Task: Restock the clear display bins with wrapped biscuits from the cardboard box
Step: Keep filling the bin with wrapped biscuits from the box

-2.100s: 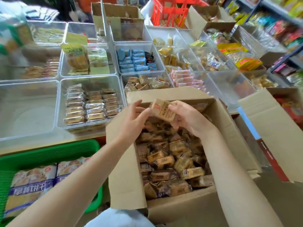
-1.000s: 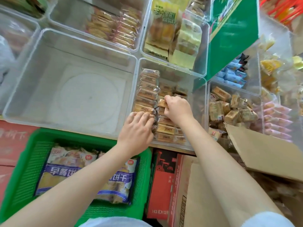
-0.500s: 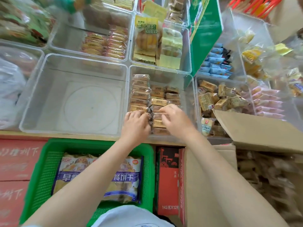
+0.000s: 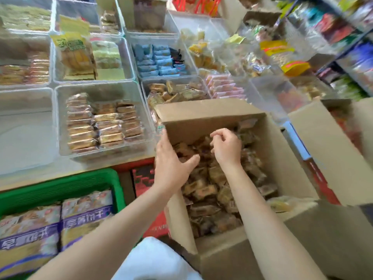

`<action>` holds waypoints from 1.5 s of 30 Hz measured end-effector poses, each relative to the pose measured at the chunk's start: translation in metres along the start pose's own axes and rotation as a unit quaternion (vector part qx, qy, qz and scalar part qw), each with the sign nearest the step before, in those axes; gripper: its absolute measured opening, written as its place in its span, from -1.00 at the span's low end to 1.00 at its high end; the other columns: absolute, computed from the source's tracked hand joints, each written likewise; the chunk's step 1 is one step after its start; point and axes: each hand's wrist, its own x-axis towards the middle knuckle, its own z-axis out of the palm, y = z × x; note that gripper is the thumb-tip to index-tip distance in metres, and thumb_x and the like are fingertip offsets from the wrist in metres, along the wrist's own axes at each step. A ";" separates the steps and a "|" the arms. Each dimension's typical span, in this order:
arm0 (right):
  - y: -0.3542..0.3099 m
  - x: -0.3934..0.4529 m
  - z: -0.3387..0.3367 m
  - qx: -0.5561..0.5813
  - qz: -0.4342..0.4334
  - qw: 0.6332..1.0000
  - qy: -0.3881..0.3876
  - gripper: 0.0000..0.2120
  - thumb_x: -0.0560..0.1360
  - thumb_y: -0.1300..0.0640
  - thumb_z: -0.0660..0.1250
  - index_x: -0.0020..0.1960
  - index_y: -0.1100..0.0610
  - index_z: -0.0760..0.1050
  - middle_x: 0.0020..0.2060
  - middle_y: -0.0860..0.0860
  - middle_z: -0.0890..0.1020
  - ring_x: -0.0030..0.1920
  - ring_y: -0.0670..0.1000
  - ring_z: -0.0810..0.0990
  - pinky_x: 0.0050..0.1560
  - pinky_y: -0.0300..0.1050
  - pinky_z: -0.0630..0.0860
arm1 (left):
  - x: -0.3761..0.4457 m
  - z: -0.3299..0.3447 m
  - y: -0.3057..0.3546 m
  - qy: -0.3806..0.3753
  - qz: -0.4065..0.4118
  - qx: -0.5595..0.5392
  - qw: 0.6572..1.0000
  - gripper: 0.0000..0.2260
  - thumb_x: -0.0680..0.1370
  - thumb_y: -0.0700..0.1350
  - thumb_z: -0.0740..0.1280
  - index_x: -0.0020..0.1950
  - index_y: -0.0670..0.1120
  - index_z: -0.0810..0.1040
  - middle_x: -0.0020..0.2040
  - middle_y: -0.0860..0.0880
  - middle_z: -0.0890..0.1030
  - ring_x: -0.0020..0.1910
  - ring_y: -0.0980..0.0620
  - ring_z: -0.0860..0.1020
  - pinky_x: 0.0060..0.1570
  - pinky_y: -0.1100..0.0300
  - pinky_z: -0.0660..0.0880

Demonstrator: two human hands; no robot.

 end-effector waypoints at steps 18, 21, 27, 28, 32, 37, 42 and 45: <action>0.059 0.056 -0.010 0.037 0.216 0.976 -0.004 -0.19 0.48 -0.04 0.52 0.51 0.19 0.15 0.45 0.19 0.24 0.35 0.23 0.44 0.05 -0.02 0.47 | -0.006 0.019 0.003 0.098 -0.037 0.137 0.985 -0.12 0.52 0.09 0.48 0.62 0.20 -0.08 0.56 -0.04 0.30 0.34 -0.10 0.49 -0.02 0.16 0.42; 0.058 0.062 -0.013 0.039 0.230 0.972 0.002 -0.27 0.50 -0.05 0.49 0.51 0.17 0.23 0.44 0.17 0.26 0.34 0.24 0.45 0.08 0.02 0.49 | -0.006 0.020 0.003 0.102 -0.036 0.140 0.984 -0.13 0.52 0.09 0.47 0.62 0.21 -0.08 0.56 -0.04 0.30 0.36 -0.10 0.47 -0.02 0.16 0.40; 0.054 0.053 -0.008 0.175 0.157 0.969 -0.077 -0.33 0.49 -0.10 0.46 0.50 0.09 0.32 0.41 0.05 0.41 0.36 0.08 0.43 0.35 0.04 0.41 | -0.004 0.022 0.002 0.105 -0.034 0.133 0.985 -0.14 0.53 0.10 0.46 0.62 0.21 -0.08 0.55 -0.07 0.31 0.34 -0.12 0.49 -0.01 0.14 0.42; 0.049 0.050 -0.007 0.203 0.151 0.960 -0.121 -0.34 0.49 -0.07 0.47 0.48 0.10 0.31 0.38 0.04 0.44 0.34 0.05 0.44 0.38 0.04 0.42 | -0.005 0.022 0.001 0.106 -0.033 0.130 0.985 -0.14 0.53 0.10 0.45 0.62 0.21 -0.08 0.55 -0.07 0.31 0.34 -0.12 0.49 -0.02 0.15 0.41; 0.018 0.036 -0.010 0.358 0.143 0.885 -0.260 -0.61 0.54 -0.06 0.39 0.24 0.14 0.46 0.10 0.12 0.60 0.21 0.14 0.59 0.32 0.15 0.48 | -0.007 0.018 0.000 0.101 -0.025 0.141 0.984 -0.21 0.59 0.10 0.37 0.63 0.19 -0.11 0.53 -0.06 0.32 0.31 -0.07 0.50 -0.08 0.16 0.39; -0.024 0.014 -0.019 0.522 0.172 0.742 -0.383 -0.43 0.63 -0.25 0.12 0.33 0.21 0.49 -0.07 0.13 0.62 -0.05 0.11 0.65 0.04 0.04 0.60 | -0.019 -0.009 -0.008 0.020 -0.004 0.073 0.997 -0.32 0.62 0.17 0.28 0.64 0.15 0.01 0.59 0.02 0.23 0.53 0.02 0.26 0.41 0.06 0.30; -0.083 -0.005 0.018 0.397 0.135 0.756 -0.502 -0.41 0.67 -0.21 0.05 0.35 0.26 0.46 -0.07 0.18 0.60 -0.21 0.10 0.58 -0.36 -0.16 0.48 | -0.007 -0.089 0.001 0.065 0.066 -0.060 0.994 -0.37 0.50 0.27 0.37 0.51 0.12 0.30 0.40 0.13 0.42 0.34 0.18 0.43 0.33 0.01 0.47; -0.117 -0.016 0.066 0.326 0.122 0.794 -0.499 -0.50 0.69 -0.14 0.09 0.40 0.20 0.44 0.08 0.27 0.63 -0.09 0.17 0.64 -0.18 0.00 0.57 | 0.012 -0.136 -0.003 0.071 0.176 0.049 0.981 -0.08 0.34 0.38 0.43 0.59 0.10 0.15 0.47 0.08 0.34 0.43 0.12 0.32 0.40 0.11 0.32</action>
